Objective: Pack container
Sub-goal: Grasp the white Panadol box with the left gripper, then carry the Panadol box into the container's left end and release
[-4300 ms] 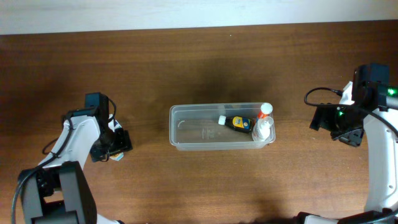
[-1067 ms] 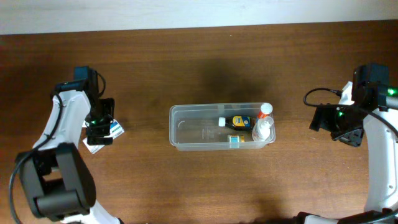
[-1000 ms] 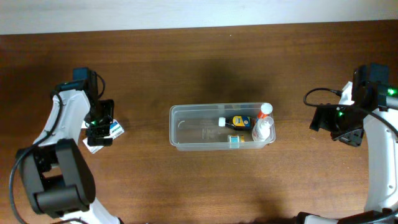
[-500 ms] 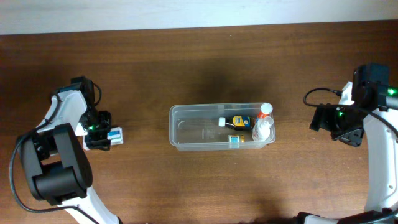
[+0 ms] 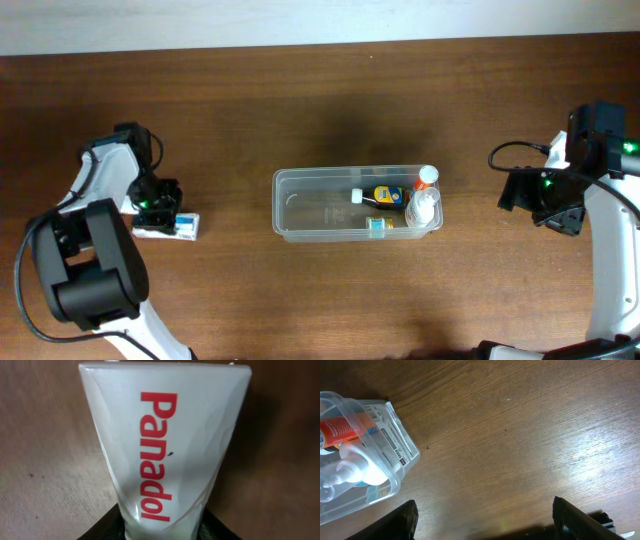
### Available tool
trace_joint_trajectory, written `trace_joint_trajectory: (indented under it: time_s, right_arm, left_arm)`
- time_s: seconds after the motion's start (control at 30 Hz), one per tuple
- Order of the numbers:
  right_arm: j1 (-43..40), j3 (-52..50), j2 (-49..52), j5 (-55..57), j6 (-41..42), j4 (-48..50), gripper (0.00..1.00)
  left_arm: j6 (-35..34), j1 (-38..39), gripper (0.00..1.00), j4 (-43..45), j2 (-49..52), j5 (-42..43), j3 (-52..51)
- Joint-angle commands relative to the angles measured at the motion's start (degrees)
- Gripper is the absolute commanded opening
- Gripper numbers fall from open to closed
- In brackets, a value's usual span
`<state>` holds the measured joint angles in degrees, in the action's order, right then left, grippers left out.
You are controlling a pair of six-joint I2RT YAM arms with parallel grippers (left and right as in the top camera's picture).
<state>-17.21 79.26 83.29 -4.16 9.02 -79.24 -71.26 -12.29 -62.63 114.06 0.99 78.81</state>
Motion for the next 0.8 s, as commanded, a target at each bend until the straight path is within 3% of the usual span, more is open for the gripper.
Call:
trace_joint_trajectory:
  time_s: [0.0, 0.17, 0.37, 0.57, 0.77]
  right_arm:
    - [0.4, -0.3, 0.0, 0.1, -0.2, 0.0, 0.78]
    - [0.4, -0.3, 0.0, 0.1, -0.2, 0.0, 0.78]
    - [0.4, -0.3, 0.0, 0.1, -0.2, 0.2, 0.78]
    - [0.4, -0.3, 0.0, 0.1, -0.2, 0.2, 0.78]
    - [0.4, -0.3, 0.0, 0.1, -0.2, 0.2, 0.78]
  left_arm:
    - [7.6, 1.4, 0.38, -0.1, -6.3, 0.2, 4.0]
    - [18.0, 7.7, 0.37, 0.3, -13.5, 0.1, 6.6]
    - [36.1, 21.3, 0.38, 4.8, -19.8, -3.9, 6.8]
    - [56.3, 37.5, 0.38, 7.8, -18.5, -11.2, 6.7]
    - [72.3, 47.5, 0.39, 11.0, -14.0, -11.6, 6.6]
